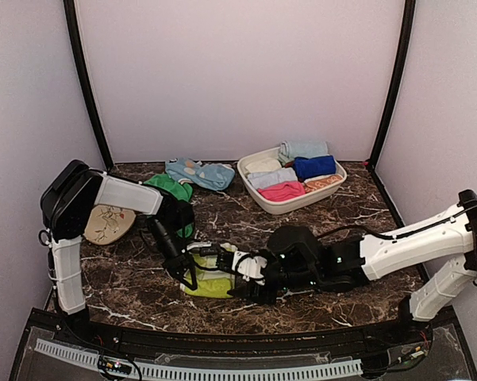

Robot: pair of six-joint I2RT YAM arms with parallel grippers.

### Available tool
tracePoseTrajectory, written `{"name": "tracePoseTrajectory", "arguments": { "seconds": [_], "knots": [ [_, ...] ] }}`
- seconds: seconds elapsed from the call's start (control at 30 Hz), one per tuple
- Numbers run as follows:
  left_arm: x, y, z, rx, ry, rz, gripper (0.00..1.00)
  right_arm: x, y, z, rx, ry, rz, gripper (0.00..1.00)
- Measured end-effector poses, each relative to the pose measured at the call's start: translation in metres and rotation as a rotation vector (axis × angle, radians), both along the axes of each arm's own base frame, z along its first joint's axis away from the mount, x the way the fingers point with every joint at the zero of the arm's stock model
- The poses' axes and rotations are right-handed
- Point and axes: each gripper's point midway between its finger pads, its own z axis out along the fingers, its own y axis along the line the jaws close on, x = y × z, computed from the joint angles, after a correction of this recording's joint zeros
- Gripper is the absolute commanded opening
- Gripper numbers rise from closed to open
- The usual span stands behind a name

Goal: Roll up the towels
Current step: Roll the towel at the center of the board.

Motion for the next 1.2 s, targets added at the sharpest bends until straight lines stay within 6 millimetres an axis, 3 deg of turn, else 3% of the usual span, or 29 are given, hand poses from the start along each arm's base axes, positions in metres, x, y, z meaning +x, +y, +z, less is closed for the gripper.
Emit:
{"name": "tracePoseTrajectory", "arguments": {
  "seconds": [0.07,0.17,0.37,0.57,0.83,1.03,1.1,1.17,1.2],
  "knots": [
    [-0.002,0.000,-0.003,0.023,0.044,0.006,0.00,-0.020,0.004,-0.010,-0.058,-0.084,0.052,0.55],
    [-0.001,-0.001,-0.007,0.053,0.109,0.032,0.00,-0.034,0.011,-0.035,-0.156,-0.199,0.098,0.53],
    [0.005,0.000,-0.011,0.098,0.181,0.091,0.00,-0.026,0.027,-0.087,-0.326,-0.369,0.164,0.51],
    [0.007,0.000,-0.012,0.129,0.206,0.111,0.00,-0.011,0.054,-0.104,-0.351,-0.510,0.196,0.48],
    [0.008,0.001,-0.012,0.143,0.209,0.114,0.00,-0.001,0.064,-0.105,-0.352,-0.602,0.209,0.44],
    [0.009,0.000,-0.011,0.138,0.215,0.115,0.27,0.017,0.071,-0.113,-0.368,-0.547,0.172,0.12],
    [0.012,0.000,-0.007,0.120,0.209,0.125,0.43,0.021,0.071,-0.115,-0.370,-0.498,0.154,0.08],
    [0.021,0.000,-0.002,0.085,0.181,0.144,0.49,0.028,0.071,-0.114,-0.364,-0.451,0.132,0.05],
    [0.026,0.000,0.001,0.066,0.158,0.150,0.60,0.029,0.071,-0.114,-0.361,-0.425,0.126,0.04]
  ]
}}
